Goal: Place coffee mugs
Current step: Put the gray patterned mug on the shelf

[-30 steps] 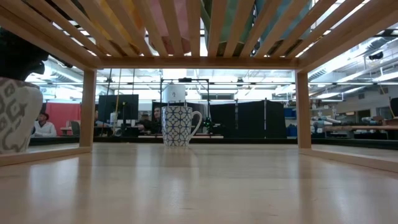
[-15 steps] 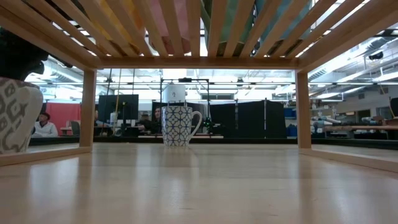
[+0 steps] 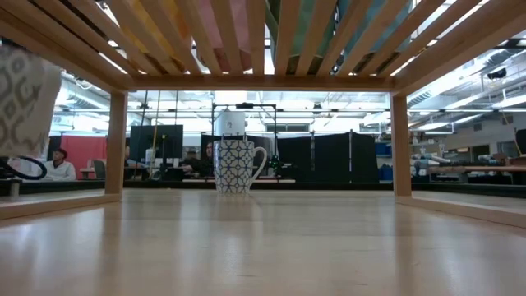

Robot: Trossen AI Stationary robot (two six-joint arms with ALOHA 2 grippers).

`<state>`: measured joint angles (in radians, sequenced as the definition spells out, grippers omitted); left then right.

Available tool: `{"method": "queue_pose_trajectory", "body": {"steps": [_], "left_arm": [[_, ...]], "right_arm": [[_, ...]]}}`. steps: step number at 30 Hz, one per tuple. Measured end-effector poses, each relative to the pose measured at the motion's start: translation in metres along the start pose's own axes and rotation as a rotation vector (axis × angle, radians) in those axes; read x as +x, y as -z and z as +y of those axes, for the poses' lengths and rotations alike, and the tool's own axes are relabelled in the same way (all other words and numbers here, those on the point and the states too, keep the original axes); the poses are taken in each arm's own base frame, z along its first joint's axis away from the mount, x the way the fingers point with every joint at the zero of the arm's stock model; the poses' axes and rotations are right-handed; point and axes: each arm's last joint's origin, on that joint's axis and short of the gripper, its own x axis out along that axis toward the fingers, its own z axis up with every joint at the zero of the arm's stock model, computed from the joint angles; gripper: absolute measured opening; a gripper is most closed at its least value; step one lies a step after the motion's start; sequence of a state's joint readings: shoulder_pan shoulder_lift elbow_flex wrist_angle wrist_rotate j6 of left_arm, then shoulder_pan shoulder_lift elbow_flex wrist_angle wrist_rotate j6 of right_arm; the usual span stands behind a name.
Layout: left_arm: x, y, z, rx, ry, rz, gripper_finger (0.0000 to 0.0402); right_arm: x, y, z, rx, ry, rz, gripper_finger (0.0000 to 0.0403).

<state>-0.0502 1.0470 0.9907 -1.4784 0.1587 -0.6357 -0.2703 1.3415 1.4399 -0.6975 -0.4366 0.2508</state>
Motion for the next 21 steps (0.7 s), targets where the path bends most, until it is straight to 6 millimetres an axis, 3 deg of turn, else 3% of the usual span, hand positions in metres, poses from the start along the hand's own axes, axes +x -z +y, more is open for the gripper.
{"method": "queue_pose_trajectory", "body": {"steps": [11, 21], "left_arm": [[-0.059, 0.01, -0.011, 0.061, 0.231, -0.012, 0.0016], [-0.086, 0.015, -0.017, 0.013, 0.356, -0.044, 0.0016]], "right_arm": [[0.0, 0.0, 0.0, 0.0, 0.0, 0.0, 0.009], [0.0, 0.0, 0.0, 0.0, 0.0, 0.0, 0.009]]}}
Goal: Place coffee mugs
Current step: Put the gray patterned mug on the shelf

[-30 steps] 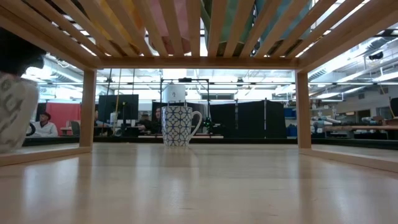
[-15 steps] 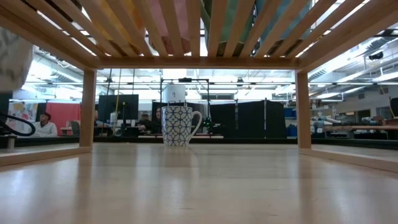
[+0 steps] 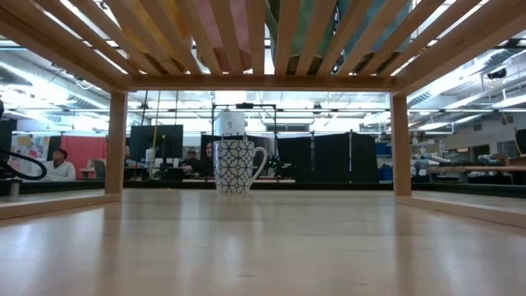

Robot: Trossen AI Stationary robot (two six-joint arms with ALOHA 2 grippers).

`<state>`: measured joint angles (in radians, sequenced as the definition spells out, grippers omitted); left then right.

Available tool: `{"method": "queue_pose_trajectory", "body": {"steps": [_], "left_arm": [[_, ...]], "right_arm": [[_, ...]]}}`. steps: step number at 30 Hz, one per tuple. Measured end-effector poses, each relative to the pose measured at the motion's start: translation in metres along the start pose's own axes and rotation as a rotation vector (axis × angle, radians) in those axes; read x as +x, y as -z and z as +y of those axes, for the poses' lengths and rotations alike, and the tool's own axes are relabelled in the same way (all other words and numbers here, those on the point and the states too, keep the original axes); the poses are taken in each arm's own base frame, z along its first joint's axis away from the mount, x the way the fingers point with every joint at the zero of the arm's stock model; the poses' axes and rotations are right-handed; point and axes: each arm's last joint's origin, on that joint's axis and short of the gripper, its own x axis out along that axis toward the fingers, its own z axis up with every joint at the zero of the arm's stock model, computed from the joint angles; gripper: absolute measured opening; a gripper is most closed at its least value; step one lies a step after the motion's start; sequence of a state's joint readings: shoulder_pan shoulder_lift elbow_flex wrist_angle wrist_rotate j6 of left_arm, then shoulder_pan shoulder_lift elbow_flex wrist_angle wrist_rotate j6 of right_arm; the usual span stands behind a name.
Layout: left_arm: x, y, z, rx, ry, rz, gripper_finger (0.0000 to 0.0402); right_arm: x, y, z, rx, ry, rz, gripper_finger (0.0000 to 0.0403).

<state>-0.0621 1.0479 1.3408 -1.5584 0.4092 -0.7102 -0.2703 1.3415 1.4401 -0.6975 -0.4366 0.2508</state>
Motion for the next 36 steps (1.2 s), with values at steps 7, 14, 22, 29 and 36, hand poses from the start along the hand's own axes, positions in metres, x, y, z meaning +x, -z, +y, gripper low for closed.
{"method": "queue_pose_trajectory", "body": {"steps": [7, 14, 22, 29, 36], "left_arm": [[0.001, -0.006, -0.029, 0.021, 0.037, 0.03, 0.0016], [0.009, -0.022, -0.072, 0.11, 0.013, 0.053, 0.0016], [0.017, -0.044, -0.112, 0.232, -0.002, 0.036, 0.0016], [0.03, -0.06, -0.124, 0.278, -0.057, 0.039, 0.0016], [0.037, -0.065, -0.122, 0.259, -0.149, 0.027, 0.0016]], "right_arm": [[0.0, 0.0, 0.0, 0.0, 0.0, 0.0, 0.009], [0.0, 0.0, 0.0, -0.001, 0.0, -0.001, 0.009], [0.0, 0.0, 0.0, 0.0, 0.0, 0.0, 0.009], [0.0, 0.0, 0.0, 0.0, 0.0, -0.001, 0.009], [0.0, 0.0, 0.0, -0.017, 0.0, 0.0, 0.009]]}}
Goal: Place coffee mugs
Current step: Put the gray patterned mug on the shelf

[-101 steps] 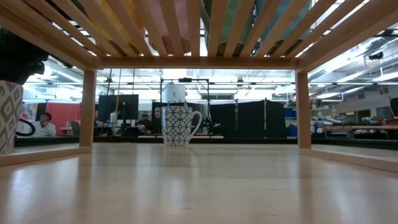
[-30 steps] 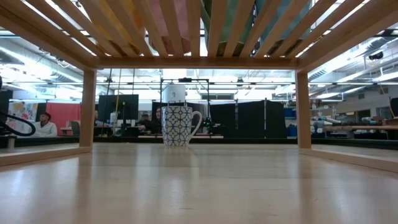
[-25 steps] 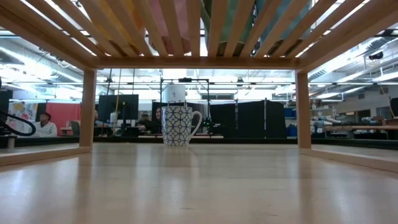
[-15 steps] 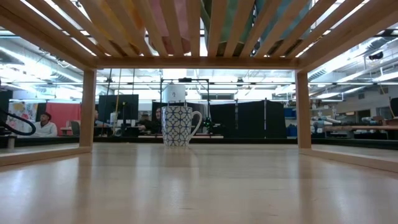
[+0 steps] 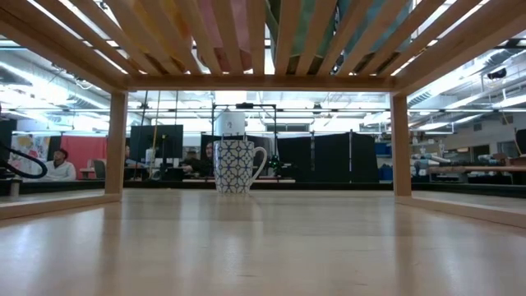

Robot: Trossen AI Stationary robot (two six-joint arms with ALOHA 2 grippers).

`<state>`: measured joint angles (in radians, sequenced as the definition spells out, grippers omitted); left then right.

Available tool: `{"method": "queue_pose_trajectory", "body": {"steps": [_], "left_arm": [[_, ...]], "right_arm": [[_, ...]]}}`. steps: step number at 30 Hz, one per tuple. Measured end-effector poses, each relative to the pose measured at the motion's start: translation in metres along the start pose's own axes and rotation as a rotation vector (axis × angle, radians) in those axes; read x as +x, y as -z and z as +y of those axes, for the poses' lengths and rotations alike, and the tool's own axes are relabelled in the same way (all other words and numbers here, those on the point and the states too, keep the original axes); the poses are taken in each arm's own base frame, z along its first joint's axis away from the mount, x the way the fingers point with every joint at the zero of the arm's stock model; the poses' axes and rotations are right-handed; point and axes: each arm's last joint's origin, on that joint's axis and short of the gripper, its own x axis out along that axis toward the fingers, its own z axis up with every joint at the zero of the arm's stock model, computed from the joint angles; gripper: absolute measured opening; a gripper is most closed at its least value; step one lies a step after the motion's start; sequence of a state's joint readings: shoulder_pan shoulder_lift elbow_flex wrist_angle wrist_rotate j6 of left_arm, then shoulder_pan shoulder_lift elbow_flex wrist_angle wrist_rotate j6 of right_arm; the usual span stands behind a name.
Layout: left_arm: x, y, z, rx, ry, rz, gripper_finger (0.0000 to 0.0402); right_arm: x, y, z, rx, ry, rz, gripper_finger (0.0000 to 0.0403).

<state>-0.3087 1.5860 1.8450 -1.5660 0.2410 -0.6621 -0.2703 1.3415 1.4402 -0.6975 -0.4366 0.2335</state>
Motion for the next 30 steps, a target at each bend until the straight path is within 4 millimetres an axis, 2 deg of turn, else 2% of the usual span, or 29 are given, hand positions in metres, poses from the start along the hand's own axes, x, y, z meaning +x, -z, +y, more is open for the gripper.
{"method": "queue_pose_trajectory", "body": {"steps": [30], "left_arm": [[-0.0003, -0.0005, -0.0003, -0.006, -0.023, -0.031, 0.003]], "right_arm": [[0.0, 0.0001, 0.0, 0.0, -0.002, 0.001, 0.009]]}}
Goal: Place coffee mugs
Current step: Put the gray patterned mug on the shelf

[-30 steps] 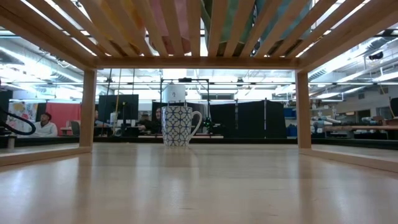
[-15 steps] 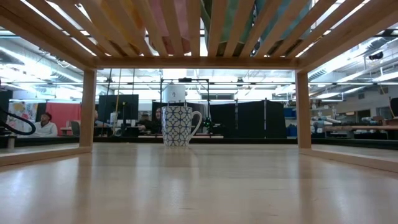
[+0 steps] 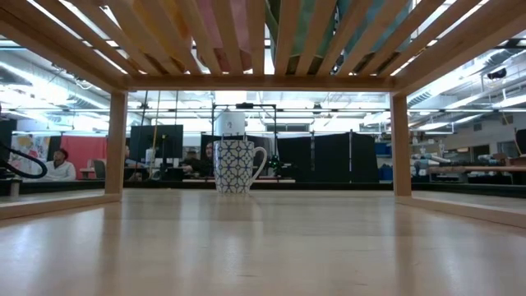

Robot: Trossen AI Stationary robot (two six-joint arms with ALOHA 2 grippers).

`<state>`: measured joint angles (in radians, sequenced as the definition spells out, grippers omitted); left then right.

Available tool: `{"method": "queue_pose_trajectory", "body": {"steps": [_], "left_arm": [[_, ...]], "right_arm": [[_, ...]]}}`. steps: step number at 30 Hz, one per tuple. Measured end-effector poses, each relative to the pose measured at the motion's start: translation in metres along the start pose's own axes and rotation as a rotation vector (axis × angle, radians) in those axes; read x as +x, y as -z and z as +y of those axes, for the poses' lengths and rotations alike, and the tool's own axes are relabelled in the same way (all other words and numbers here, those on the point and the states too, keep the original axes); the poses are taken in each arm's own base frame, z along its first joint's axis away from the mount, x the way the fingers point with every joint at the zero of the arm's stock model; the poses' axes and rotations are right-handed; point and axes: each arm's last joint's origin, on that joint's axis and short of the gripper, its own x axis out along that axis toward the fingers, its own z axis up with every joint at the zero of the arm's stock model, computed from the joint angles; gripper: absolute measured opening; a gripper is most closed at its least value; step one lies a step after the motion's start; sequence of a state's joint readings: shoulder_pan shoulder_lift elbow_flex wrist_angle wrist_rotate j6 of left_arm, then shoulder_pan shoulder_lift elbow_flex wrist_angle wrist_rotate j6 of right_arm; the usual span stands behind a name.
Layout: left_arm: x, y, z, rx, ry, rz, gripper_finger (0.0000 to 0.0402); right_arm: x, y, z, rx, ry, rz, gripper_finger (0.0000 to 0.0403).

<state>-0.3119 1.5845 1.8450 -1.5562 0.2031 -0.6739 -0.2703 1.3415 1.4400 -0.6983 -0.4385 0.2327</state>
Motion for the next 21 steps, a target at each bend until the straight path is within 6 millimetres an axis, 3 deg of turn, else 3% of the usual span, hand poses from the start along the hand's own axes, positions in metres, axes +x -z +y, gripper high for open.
{"method": "queue_pose_trajectory", "body": {"steps": [21], "left_arm": [[0.002, 0.003, -0.011, 0.053, 0.023, -0.033, 0.0031]], "right_arm": [[0.0, 0.0, 0.0, 0.0, 0.0, 0.0, 0.009]]}}
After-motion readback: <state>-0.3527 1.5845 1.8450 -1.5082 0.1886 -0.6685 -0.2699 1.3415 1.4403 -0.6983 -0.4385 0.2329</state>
